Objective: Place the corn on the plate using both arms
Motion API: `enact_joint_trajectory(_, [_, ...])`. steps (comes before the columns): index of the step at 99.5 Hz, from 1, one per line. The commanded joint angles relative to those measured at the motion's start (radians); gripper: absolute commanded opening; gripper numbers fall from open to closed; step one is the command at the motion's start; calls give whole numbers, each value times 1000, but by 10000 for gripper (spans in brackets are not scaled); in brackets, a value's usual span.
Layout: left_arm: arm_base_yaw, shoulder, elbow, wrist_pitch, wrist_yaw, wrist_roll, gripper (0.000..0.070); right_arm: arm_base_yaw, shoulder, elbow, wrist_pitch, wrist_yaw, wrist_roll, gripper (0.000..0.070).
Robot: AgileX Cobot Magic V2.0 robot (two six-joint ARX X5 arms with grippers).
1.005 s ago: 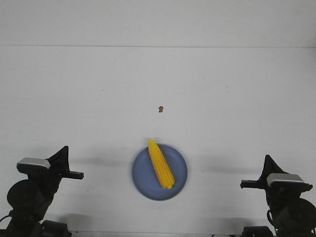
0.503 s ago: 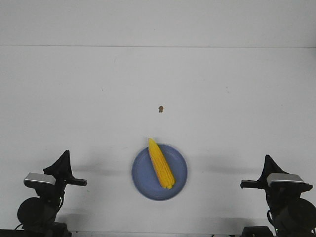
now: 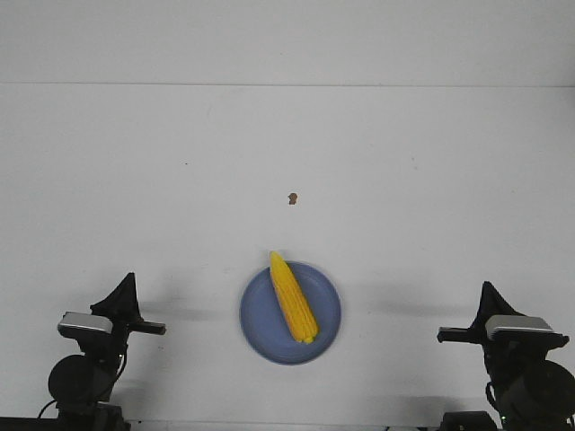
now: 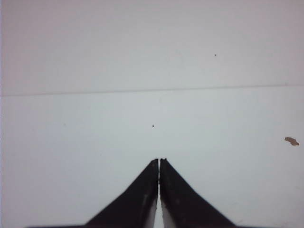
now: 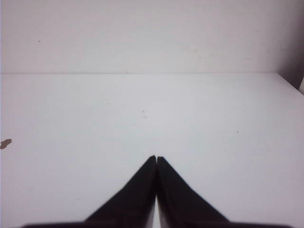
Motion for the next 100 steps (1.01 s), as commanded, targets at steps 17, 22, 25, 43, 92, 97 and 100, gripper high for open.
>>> enact_joint_trajectory(17, [-1, -3, -30, 60, -2, 10, 15, 1, 0, 8, 10, 3, -11, 0])
enact_joint_trajectory(22, [0, -3, -30, 63, -2, 14, 15, 1, 0, 8, 10, 3, -11, 0])
enact_joint_trajectory(25, [0, -3, -30, 63, -2, 14, 15, 1, 0, 8, 10, 3, -11, 0])
enact_joint_trajectory(43, [-1, -2, -29, 62, -2, -11, 15, 1, 0, 8, 10, 3, -11, 0])
enact_joint_trajectory(92, [-1, -2, -29, 60, -2, -11, 15, 1, 0, 8, 10, 3, -11, 0])
enact_joint_trajectory(97, [-1, -2, -29, 60, -2, -11, 15, 1, 0, 8, 8, 3, -11, 0])
enact_joint_trajectory(100, [-1, -2, -29, 60, -2, -11, 15, 1, -2, 8, 10, 5, -11, 0])
